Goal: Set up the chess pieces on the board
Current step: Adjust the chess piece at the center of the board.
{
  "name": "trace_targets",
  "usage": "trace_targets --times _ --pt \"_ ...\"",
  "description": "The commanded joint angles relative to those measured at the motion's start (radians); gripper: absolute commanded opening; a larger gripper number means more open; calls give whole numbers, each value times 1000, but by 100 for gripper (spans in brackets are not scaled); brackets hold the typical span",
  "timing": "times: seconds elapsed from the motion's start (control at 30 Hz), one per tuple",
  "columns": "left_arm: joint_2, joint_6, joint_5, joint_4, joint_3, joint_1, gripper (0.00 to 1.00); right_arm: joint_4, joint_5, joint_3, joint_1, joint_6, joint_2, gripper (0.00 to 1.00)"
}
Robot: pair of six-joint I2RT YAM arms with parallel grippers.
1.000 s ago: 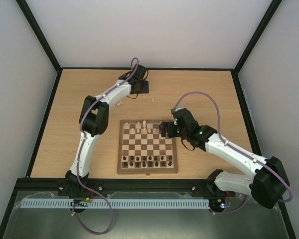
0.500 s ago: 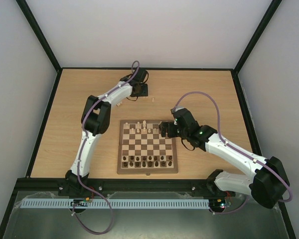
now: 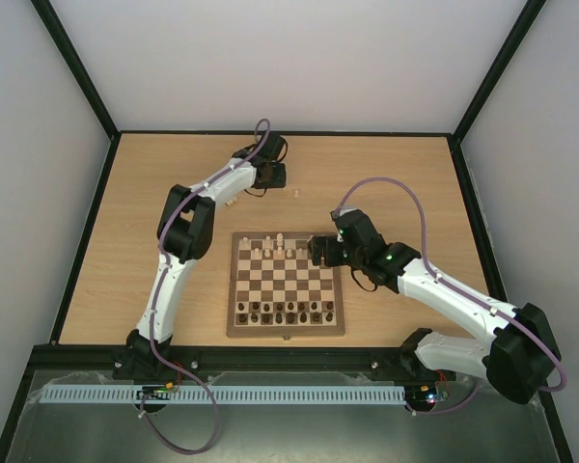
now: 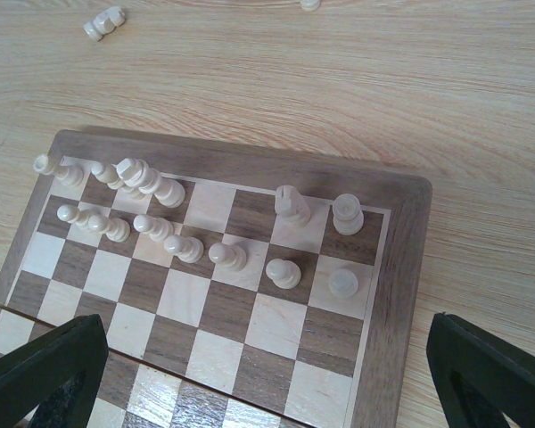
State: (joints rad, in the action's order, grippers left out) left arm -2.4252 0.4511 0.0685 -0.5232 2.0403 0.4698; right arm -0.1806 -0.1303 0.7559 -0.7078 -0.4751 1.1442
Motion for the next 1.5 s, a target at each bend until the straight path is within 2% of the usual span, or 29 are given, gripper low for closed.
trace_targets --times 0.0,0.37,1.47 --pt "-2 -10 8 -12 -14 -1 43 1 8 -13 3 9 -8 99" --pt "-14 -5 4 -9 -18 15 47 3 11 -13 3 8 -7 99" --pt "-45 -6 24 -25 -21 21 46 8 25 -13 3 10 -5 99"
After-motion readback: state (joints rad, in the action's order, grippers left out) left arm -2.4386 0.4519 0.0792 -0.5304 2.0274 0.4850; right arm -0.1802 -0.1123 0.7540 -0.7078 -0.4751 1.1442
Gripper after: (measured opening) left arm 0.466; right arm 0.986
